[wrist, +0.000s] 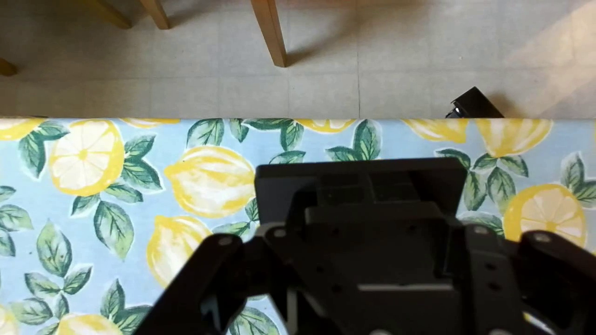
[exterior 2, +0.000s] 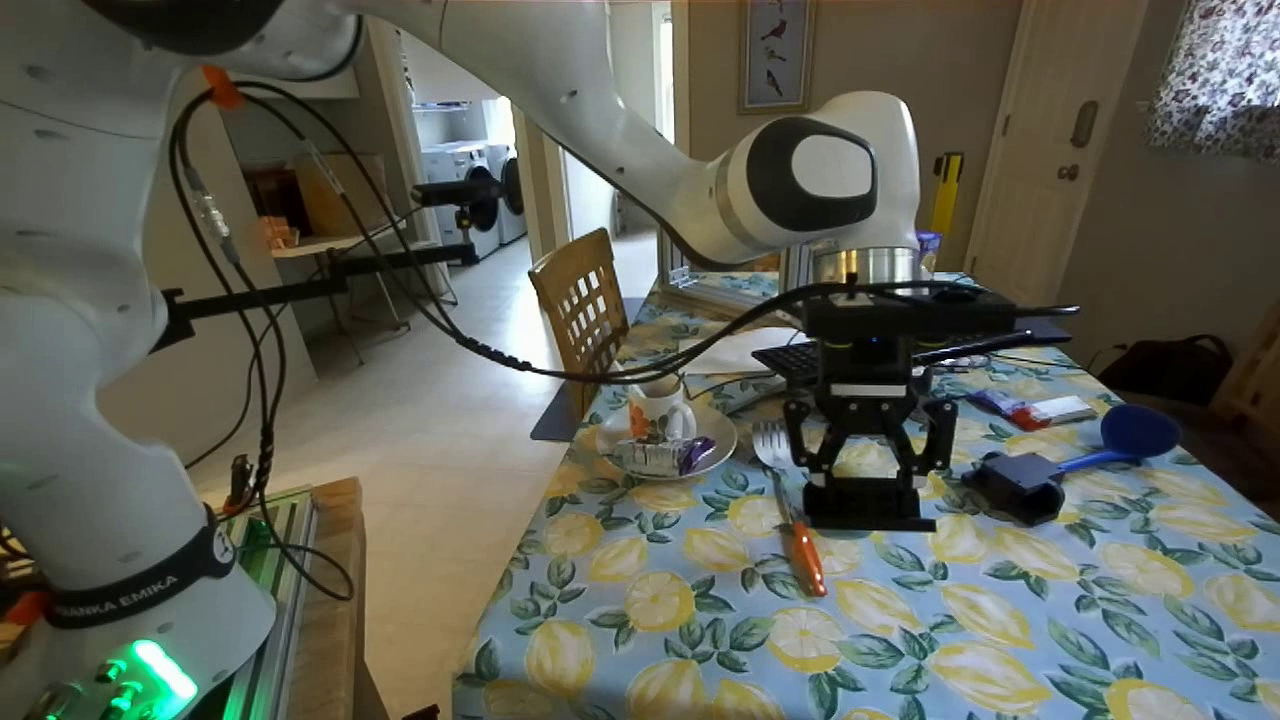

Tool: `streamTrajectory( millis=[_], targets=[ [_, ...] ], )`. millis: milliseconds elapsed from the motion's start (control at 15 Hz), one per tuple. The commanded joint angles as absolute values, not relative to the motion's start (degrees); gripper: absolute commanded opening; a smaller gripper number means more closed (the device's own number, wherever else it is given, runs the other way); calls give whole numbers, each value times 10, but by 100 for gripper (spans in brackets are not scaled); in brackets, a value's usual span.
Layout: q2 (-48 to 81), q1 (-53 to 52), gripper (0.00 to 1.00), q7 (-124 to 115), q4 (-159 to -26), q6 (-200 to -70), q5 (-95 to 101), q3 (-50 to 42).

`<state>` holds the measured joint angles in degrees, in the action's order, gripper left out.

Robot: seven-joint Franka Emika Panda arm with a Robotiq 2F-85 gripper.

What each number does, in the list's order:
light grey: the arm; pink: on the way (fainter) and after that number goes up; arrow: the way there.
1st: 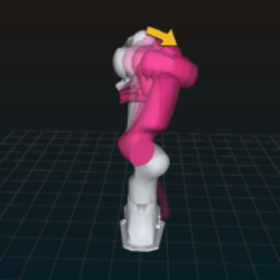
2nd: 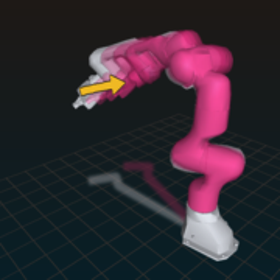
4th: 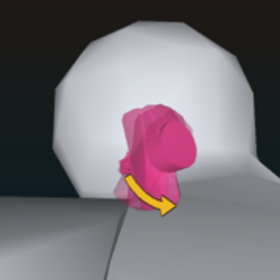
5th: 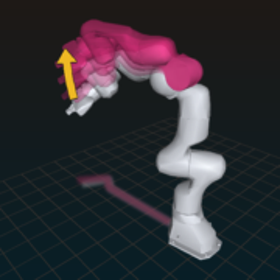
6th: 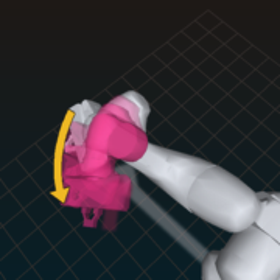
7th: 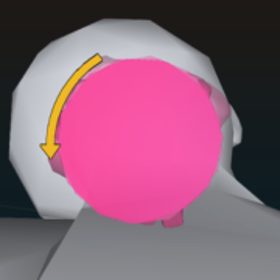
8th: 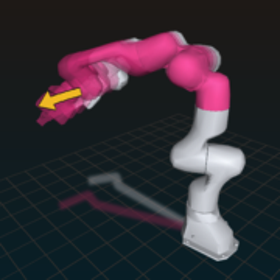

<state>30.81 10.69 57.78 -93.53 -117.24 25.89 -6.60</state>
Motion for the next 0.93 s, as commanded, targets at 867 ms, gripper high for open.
streamTrajectory(
  millis=[867],
  targets=[
    [456,22,34,517,-723,-1015,398,-69]
  ],
)
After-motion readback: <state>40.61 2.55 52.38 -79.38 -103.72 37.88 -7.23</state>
